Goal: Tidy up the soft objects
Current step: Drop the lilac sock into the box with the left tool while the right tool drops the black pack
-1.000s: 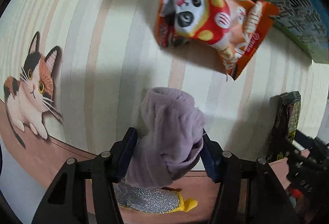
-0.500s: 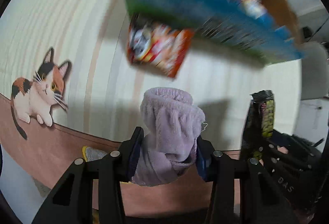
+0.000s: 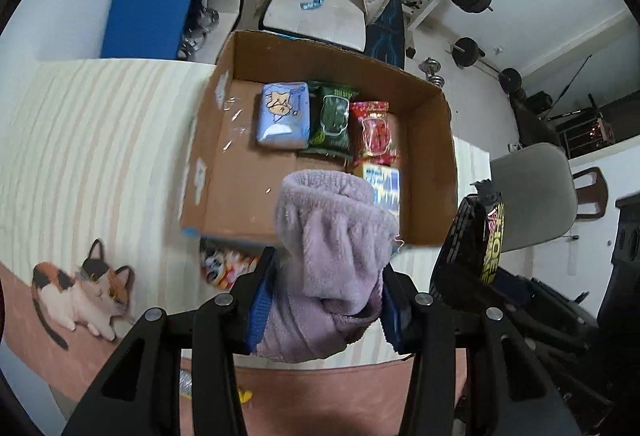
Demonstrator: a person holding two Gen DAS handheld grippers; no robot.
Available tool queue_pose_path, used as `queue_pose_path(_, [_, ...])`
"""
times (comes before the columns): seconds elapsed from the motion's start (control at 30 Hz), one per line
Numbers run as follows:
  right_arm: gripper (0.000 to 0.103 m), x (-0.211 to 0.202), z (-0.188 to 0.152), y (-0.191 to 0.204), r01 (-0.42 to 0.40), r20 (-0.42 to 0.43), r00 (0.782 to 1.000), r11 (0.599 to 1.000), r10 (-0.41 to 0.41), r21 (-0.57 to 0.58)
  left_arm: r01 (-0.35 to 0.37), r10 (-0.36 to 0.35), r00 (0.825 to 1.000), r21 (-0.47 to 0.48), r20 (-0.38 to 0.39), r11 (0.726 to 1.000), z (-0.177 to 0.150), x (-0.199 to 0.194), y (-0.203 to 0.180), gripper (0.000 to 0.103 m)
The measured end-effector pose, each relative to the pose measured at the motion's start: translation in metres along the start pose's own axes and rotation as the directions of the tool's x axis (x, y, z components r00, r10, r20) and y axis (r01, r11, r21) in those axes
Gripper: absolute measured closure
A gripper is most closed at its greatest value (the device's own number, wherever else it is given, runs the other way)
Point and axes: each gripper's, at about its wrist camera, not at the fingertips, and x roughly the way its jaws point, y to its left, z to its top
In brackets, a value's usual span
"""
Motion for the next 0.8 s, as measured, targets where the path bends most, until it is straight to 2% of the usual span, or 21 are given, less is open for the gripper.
queue_pose_path(0.1, [0.058, 0.014, 0.025, 0.002, 0.026, -0.007, 1.0, 1.0, -0.025, 0.008, 0.079, -0.088, 0.991, -0.09, -0.099, 0.993, 0.036, 0.03, 0.014, 0.06])
queue_pose_path(0.17, [0.058, 0.037, 0.042, -0.006, 0.037, -0.031, 0.999, 0.999, -0.037, 0.024, 0.097, -0.119, 0.982, -0.151, -0.143, 0.984, 0.055, 0.05, 0.023, 0.06])
queue_pose_path(0.27, [0.057, 0.076, 0.065, -0.021, 0.057, -0.09, 0.995, 0.996, -0.051, 0.062, 0.08, -0.127, 0.97, -0.223, -0.205, 0.971, 0.082, 0.088, 0.039, 0.06])
queue_pose_path(0.37, [0.057, 0.11, 0.073, -0.031, 0.091, -0.145, 0.986, 0.993, -0.08, 0.077, 0.058, -0.124, 0.96, -0.256, -0.251, 0.965, 0.092, 0.118, 0.047, 0.06])
queue_pose_path(0.5, [0.058, 0.145, 0.073, -0.04, 0.123, -0.214, 0.971, 0.989, -0.103, 0.081, 0.04, -0.122, 0.942, -0.258, -0.313, 0.965, 0.096, 0.147, 0.05, 0.06])
queue_pose_path(0.6, [0.058, 0.167, 0.073, -0.043, 0.147, -0.248, 0.961, 0.986, -0.124, 0.074, 0.012, -0.096, 0.933, -0.235, -0.347, 0.972, 0.096, 0.164, 0.051, 0.06])
queue_pose_path(0.8, [0.057, 0.197, 0.071, -0.048, 0.183, -0.297, 0.942, 0.981, -0.159, 0.058, -0.017, -0.061, 0.917, -0.192, -0.395, 0.981, 0.094, 0.182, 0.053, 0.057])
